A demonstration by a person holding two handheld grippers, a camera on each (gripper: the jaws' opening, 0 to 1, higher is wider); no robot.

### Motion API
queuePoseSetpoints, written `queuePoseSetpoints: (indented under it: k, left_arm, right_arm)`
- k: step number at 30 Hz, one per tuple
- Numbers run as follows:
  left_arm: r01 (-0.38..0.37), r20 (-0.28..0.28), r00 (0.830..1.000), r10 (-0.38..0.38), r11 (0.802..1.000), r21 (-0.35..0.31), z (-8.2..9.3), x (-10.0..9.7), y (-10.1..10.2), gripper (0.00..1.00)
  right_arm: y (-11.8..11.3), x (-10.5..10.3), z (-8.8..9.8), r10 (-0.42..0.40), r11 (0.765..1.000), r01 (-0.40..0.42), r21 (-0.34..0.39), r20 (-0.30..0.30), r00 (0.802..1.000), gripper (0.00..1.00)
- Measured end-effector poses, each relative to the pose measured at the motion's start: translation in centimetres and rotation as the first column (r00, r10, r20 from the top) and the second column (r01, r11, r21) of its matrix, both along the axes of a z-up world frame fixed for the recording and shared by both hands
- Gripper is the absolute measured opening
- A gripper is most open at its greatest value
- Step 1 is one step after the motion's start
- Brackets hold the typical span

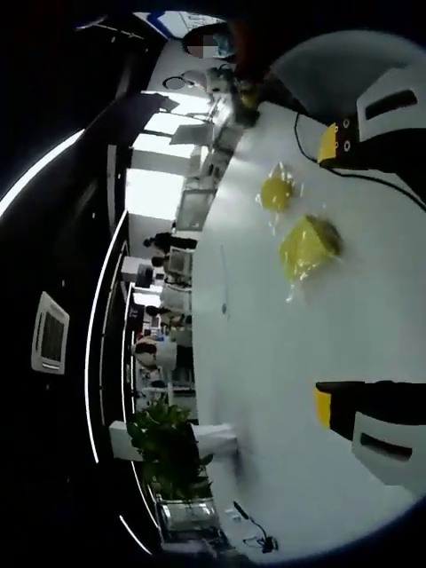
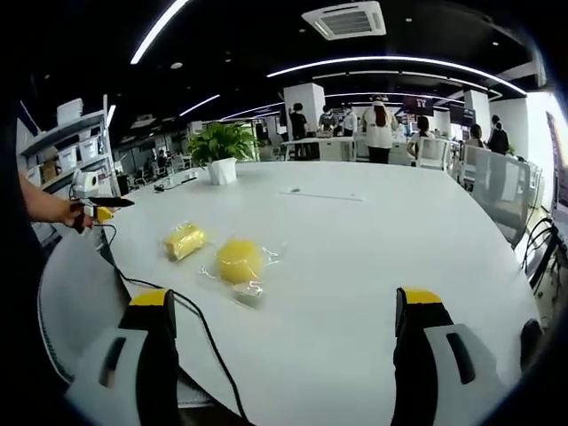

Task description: Compare the silicone blocks by pressing each to a similar depth, holding the contact briefly, and releasing to observe deformation and rebound differences across the visible hardness samples.

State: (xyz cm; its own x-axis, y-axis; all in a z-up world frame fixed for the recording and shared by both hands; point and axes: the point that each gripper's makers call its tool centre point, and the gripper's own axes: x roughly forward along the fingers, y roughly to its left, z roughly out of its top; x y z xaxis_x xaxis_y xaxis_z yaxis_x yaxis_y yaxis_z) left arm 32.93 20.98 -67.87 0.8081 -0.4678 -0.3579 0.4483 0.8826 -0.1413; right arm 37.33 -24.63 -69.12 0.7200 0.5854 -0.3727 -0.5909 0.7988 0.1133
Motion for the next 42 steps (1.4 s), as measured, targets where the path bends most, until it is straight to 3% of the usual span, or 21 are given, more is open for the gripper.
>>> queuePoseSetpoints:
  k: [5, 7, 11, 12, 15, 20, 25, 30, 36, 42]
  left_arm:
    - [0.035, 0.008, 0.999, -0.035, 0.999, 0.021, 0.1, -0.1, -0.6, 1.0]
    - [0.041, -0.007, 0.999, -0.041, 0.999, 0.013, 0.2, 0.1, -1.0, 1.0]
    - [0.065, 0.0, 0.998, -0.065, 0.998, -0.004, 1.2, 0.5, -2.4, 1.0]
    - [0.065, -0.002, 0.998, -0.065, 0.998, -0.017, 1.3, 0.7, -2.7, 1.0]
    - [0.077, -0.027, 0.997, -0.079, 0.996, -0.042, 1.4, 0.8, -3.8, 1.0]
    - [0.111, -0.042, 0.993, -0.113, 0.992, -0.056, 1.3, 1.6, -5.3, 1.0]
    - [0.105, -0.106, 0.986, -0.126, 0.977, -0.184, 2.0, 2.6, -7.6, 1.0]
    - [0.116, -0.155, 0.973, -0.17, 0.943, -0.311, 3.1, 4.7, -11.0, 1.0]
    - [0.122, -0.191, 0.961, -0.202, 0.924, -0.363, 3.0, 7.0, -13.8, 1.0]
    - [0.149, -0.248, 0.933, -0.261, 0.907, -0.394, 2.0, 8.5, -17.0, 1.0]
  right_arm:
    - [-0.5, -0.6, -0.2, 0.02, 0.999, -0.018, -0.044, 0.036, 0.999, 0.97]
    - [-1.0, -0.9, -0.4, 0.007, 0.998, -0.006, -0.058, 0.014, 1.0, 0.97]
    - [-1.5, -1.4, 0.2, -0.018, 0.999, 0.02, -0.043, 0.038, 0.999, 0.97]
    - [-1.5, -1.4, 0.3, -0.01, 0.999, 0.012, -0.038, 0.07, 0.998, 0.97]
    - [-1.6, -1.8, -0.5, -0.012, 0.999, 0.014, -0.048, 0.028, 1.0, 0.97]
    - [-1.6, -2.1, -0.5, -0.024, 0.999, 0.025, -0.041, 0.028, 0.999, 0.97]
    - [-1.5, -2.5, -0.9, -0.026, 0.999, 0.027, -0.041, 0.016, 1.0, 0.97]
    - [-0.9, -3.0, -1.6, -0.001, 0.998, 0.001, -0.07, 0.011, 1.0, 0.97]
    - [-0.3, -3.0, -1.4, -0.003, 0.999, 0.004, -0.044, 0.013, 1.0, 0.97]
    - [0.1, -3.1, -1.3, -0.007, 0.999, 0.008, -0.031, 0.015, 1.0, 0.97]
